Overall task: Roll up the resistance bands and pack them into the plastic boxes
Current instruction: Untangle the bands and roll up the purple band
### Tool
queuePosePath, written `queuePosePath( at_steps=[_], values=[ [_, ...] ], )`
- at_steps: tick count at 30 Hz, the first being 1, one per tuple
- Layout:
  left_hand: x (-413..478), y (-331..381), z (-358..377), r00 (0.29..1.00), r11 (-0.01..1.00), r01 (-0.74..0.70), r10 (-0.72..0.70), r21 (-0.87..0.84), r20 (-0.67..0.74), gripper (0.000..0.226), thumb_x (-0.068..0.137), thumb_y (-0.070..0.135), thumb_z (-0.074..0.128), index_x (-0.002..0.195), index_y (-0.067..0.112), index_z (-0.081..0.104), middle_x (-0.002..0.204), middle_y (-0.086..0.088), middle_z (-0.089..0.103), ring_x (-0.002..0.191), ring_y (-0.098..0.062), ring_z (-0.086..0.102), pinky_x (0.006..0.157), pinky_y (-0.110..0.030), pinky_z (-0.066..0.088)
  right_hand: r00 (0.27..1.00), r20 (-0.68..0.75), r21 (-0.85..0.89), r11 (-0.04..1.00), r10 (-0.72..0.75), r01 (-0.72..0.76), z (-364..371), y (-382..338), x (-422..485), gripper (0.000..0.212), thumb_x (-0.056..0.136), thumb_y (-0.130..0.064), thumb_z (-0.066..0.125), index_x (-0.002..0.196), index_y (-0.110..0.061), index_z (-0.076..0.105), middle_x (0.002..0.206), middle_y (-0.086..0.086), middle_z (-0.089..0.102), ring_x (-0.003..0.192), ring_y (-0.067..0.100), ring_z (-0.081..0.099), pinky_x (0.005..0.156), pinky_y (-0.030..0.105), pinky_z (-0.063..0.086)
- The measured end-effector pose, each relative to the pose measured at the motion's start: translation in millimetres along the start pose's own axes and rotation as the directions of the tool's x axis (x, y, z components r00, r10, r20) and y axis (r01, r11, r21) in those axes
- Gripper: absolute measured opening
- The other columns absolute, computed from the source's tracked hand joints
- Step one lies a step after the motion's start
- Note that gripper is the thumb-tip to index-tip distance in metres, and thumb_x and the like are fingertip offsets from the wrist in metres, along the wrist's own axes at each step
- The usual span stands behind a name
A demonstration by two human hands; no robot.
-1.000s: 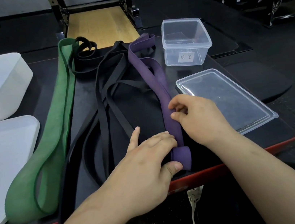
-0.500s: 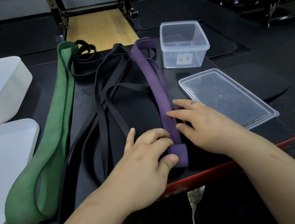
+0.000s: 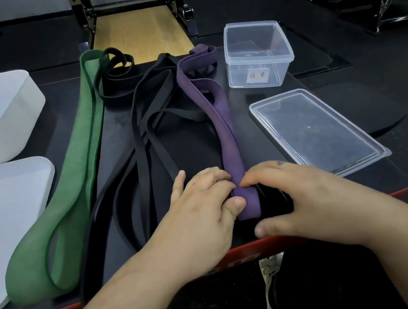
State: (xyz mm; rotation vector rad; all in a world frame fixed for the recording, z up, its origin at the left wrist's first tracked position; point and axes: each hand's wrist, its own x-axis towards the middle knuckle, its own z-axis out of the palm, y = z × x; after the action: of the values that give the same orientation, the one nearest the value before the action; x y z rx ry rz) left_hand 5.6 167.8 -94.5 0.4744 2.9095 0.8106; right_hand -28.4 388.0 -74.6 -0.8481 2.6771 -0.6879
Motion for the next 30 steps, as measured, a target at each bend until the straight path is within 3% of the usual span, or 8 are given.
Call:
queuePosePath(
  at_steps=[3, 7, 12, 16, 22, 26, 30],
  values=[
    [-2, -1, 1, 0.999, 1.0, 0.001, -0.003, -0.024, -0.05, 0.044, 0.104, 0.05, 0.028, 0.138, 0.034, 0.051, 0.145, 0.025, 0.043, 0.146, 0.013, 0.01, 0.127, -0.035, -0.008, 0.997, -0.075, 0.011, 1.0, -0.009, 0.01, 6, 2, 3, 0.064, 0.069, -0.074, 0.066, 0.128, -0.053, 0.055, 0.139, -0.035, 0.046, 0.131, -0.007, 0.046, 0.111, 0.029, 0.042],
    [-2, -1, 0, 0.997, 0.998, 0.014, -0.018, -0.059, -0.069, 0.044, 0.102, 0.051, 0.034, 0.141, 0.037, 0.05, 0.146, 0.024, 0.046, 0.146, 0.012, 0.013, 0.127, -0.04, -0.003, 0.998, -0.045, 0.026, 0.999, 0.044, -0.043, 4, 5, 4, 0.061, 0.078, -0.068, 0.07, 0.136, -0.056, 0.055, 0.154, -0.034, 0.036, 0.14, -0.012, 0.032, 0.121, 0.027, 0.029],
    [-3, -5, 1, 1.0, 1.0, -0.013, 0.013, 0.011, 0.004, 0.072, 0.092, 0.07, 0.044, 0.155, 0.035, 0.036, 0.163, 0.02, 0.026, 0.151, 0.007, 0.005, 0.127, -0.043, -0.007, 0.998, -0.021, 0.048, 0.997, 0.057, -0.056, 7, 12, 8, 0.067, 0.081, -0.077, 0.055, 0.142, -0.051, 0.053, 0.156, -0.027, 0.04, 0.145, -0.007, 0.031, 0.123, 0.037, 0.031],
    [-2, -4, 2, 0.999, 1.0, 0.003, -0.003, -0.003, -0.046, 0.073, 0.093, 0.06, 0.06, 0.156, 0.032, 0.036, 0.163, 0.014, 0.031, 0.152, 0.002, 0.014, 0.127, -0.041, -0.005, 0.996, -0.037, 0.068, 0.995, 0.081, -0.078, 10, 10, 13, 0.079, 0.075, -0.082, 0.048, 0.143, -0.042, 0.058, 0.153, -0.019, 0.048, 0.143, -0.001, 0.038, 0.123, 0.036, 0.031],
    [-8, 3, -2, 0.996, 0.995, 0.034, -0.041, -0.088, -0.075, 0.058, 0.094, 0.052, 0.064, 0.146, 0.035, 0.044, 0.152, 0.014, 0.047, 0.142, -0.004, 0.034, 0.128, -0.039, -0.001, 0.982, -0.129, 0.177, 0.977, 0.14, -0.116, 23, 7, 4, 0.052, 0.094, -0.05, 0.068, 0.142, -0.031, 0.06, 0.153, -0.015, 0.049, 0.142, 0.003, 0.042, 0.122, 0.028, 0.027],
    [-13, 4, -5, 0.995, 0.99, 0.032, -0.045, -0.136, -0.088, 0.058, 0.094, 0.05, 0.066, 0.145, 0.027, 0.053, 0.153, 0.01, 0.048, 0.146, 0.003, 0.028, 0.127, -0.037, -0.002, 0.977, -0.129, 0.264, 0.956, 0.167, -0.129, 24, 5, 0, 0.073, 0.075, -0.077, 0.059, 0.134, -0.034, 0.067, 0.146, -0.02, 0.052, 0.139, 0.0, 0.044, 0.122, 0.037, 0.032],
    [-16, -4, -3, 0.995, 0.98, 0.013, -0.032, -0.199, -0.092, 0.055, 0.09, 0.049, 0.071, 0.14, 0.027, 0.06, 0.139, 0.023, 0.048, 0.139, 0.015, 0.026, 0.128, -0.038, -0.002, 0.98, -0.165, 0.263, 0.963, 0.109, -0.062, 29, 1, -6, 0.071, 0.075, -0.078, 0.054, 0.13, -0.036, 0.069, 0.137, -0.023, 0.051, 0.133, 0.0, 0.047, 0.119, 0.035, 0.035]
  ],
)
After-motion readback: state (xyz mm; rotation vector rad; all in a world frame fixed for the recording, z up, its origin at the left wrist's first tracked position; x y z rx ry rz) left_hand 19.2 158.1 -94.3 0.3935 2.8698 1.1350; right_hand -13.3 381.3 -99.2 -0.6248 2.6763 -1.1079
